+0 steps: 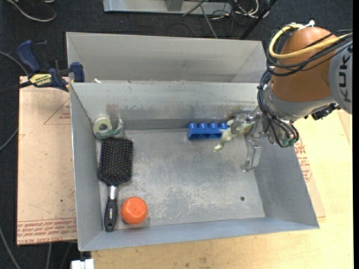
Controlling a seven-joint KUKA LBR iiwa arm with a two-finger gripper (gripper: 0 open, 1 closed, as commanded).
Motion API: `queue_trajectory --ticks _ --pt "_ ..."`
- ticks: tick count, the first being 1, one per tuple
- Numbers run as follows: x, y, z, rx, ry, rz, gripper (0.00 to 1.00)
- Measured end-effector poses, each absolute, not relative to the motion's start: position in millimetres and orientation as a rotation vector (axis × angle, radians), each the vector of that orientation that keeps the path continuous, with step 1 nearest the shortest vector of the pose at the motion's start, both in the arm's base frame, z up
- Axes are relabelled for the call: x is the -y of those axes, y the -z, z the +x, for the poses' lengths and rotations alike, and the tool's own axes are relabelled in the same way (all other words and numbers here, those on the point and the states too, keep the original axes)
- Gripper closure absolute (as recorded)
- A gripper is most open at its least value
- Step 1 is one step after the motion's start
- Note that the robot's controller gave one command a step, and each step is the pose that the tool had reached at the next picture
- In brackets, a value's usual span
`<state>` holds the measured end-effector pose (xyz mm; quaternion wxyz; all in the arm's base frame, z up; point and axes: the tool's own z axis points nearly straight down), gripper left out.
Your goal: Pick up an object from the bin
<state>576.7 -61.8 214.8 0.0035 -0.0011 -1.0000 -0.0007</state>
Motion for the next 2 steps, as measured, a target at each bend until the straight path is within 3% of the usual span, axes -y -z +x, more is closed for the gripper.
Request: queue_trajectory --ticks 1,2 --pt "61.6 -219.4 578.3 3.142 0.001 -0.001 0.0" --pt "27.2 -185.6 593.9 3.146 0.0 -0.023 0.0"
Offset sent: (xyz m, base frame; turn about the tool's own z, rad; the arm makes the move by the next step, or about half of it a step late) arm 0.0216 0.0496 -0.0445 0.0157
